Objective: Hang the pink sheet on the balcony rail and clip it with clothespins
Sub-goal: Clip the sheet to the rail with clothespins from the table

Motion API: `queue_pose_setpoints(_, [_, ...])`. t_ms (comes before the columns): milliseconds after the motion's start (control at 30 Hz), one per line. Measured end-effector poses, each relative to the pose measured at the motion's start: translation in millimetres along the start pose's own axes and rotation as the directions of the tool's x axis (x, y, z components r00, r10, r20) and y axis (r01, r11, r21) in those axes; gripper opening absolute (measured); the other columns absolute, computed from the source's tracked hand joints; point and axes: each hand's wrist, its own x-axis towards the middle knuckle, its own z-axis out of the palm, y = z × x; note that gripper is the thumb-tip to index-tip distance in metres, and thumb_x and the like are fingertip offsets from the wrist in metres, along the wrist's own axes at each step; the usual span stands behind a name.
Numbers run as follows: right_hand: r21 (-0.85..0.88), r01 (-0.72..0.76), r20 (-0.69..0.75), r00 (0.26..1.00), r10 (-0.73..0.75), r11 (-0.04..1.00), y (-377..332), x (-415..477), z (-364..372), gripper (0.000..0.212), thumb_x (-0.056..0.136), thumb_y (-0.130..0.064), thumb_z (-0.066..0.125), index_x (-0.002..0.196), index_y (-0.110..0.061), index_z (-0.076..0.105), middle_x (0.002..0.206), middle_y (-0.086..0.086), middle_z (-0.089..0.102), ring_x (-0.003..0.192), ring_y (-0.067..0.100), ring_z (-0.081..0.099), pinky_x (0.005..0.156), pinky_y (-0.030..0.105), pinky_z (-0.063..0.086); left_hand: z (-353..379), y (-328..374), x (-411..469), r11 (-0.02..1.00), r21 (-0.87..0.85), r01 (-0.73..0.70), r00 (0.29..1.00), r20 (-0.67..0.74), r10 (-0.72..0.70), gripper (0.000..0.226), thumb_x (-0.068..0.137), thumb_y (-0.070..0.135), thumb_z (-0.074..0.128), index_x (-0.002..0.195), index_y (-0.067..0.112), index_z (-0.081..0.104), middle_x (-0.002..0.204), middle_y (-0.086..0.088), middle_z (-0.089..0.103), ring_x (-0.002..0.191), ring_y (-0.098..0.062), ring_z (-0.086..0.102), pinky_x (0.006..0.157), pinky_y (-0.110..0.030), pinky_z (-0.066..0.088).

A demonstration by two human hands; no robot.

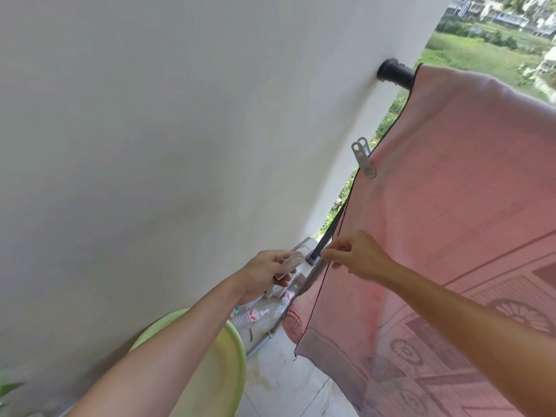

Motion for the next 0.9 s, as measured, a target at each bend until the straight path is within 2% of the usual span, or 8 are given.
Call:
queue_pose_setpoints(100, [0.136,-0.04,0.078,0.997,0.029,0.99,7,-11,6,0.024,0.085,-0.036,0.073,0.092,-0.013,0.076,0.083,0.003,0.076,0.076,0.015,0.073,0.052,0.02,0.046,10,-4,-7,0.993,-0.068,-0.095,0.994,-0.064,0.091,0.041,0.084,-0.009,0.065,0.122,0.005,0.06,0.079,-0.006,0.067,0.075,-0.028,0.066,0.08,-0.04,0.056])
queue_pose_setpoints(200, [0.19,-0.076,0.144,0.988,0.049,0.979,13,-19,7,0.03,0.083,-0.04,0.074,0.097,-0.014,0.076,0.085,0.004,0.076,0.078,0.014,0.073,0.052,0.023,0.046,17,-7,-7,0.986,-0.093,-0.136,0.987,-0.096,0.127,0.04,0.077,-0.015,0.07,0.11,0.004,0.06,0.078,-0.011,0.065,0.076,-0.038,0.068,0.078,-0.046,0.058])
queue_pose_setpoints(367, [0.219,-0.095,0.151,0.987,0.062,0.971,27,-22,4,0.023,0.084,-0.03,0.075,0.097,-0.011,0.074,0.079,0.003,0.075,0.07,0.011,0.069,0.05,0.026,0.043,32,-15,1,0.985,-0.093,-0.143,0.985,-0.114,0.132,0.037,0.068,-0.018,0.075,0.092,0.001,0.055,0.074,-0.01,0.069,0.066,-0.027,0.065,0.064,-0.035,0.056])
queue_pose_setpoints(467, [0.241,-0.094,0.088,0.993,0.075,0.966,36,-23,0,0.024,0.081,-0.027,0.078,0.092,-0.006,0.071,0.076,0.009,0.072,0.066,0.009,0.065,0.052,0.029,0.045,43,-19,9,0.978,-0.164,-0.128,0.99,-0.085,0.115,0.035,0.068,-0.02,0.075,0.089,0.001,0.055,0.077,-0.016,0.069,0.068,-0.028,0.066,0.066,-0.034,0.056])
queue_pose_setpoints(633, [0.286,0.004,-0.234,0.97,0.066,0.958,44,-32,-27,0.03,0.066,-0.012,0.085,0.075,-0.002,0.058,0.065,0.004,0.069,0.056,0.012,0.056,0.052,0.031,0.045,46,-24,49,0.998,-0.047,-0.03,0.992,-0.122,0.024,0.022,0.084,-0.005,0.068,0.101,0.007,0.063,0.094,-0.009,0.067,0.083,-0.019,0.061,0.071,-0.026,0.052])
queue_pose_setpoints(767, [0.225,0.037,-0.249,0.968,0.021,0.974,44,-42,-42,0.02,0.07,-0.003,0.079,0.075,-0.006,0.06,0.061,0.0,0.068,0.053,0.005,0.054,0.052,0.019,0.042,44,-9,110,0.998,0.057,0.004,0.973,-0.233,0.009,0.037,0.091,0.001,0.052,0.125,0.013,0.059,0.123,-0.004,0.057,0.117,-0.021,0.053,0.092,-0.026,0.043])
queue_pose_setpoints(833, [0.169,0.029,-0.205,0.979,0.007,0.985,45,-45,-42,0.016,0.073,-0.003,0.077,0.076,-0.01,0.063,0.065,0.004,0.068,0.056,0.009,0.054,0.056,0.022,0.045,48,0,139,0.998,0.036,0.051,0.99,-0.131,-0.046,0.046,0.087,0.016,0.055,0.132,0.023,0.057,0.134,0.001,0.052,0.122,-0.016,0.048,0.098,-0.032,0.04])
queue_pose_setpoints(900, [0.106,0.025,-0.153,0.988,-0.009,0.994,46,-45,-40,0.016,0.073,-0.006,0.078,0.076,-0.014,0.064,0.07,0.005,0.069,0.06,0.01,0.058,0.06,0.023,0.048,50,3,160,0.991,0.027,0.134,0.99,0.033,-0.135,0.051,0.074,0.036,0.062,0.126,0.035,0.062,0.138,0.005,0.051,0.111,-0.009,0.046,0.082,-0.03,0.039])
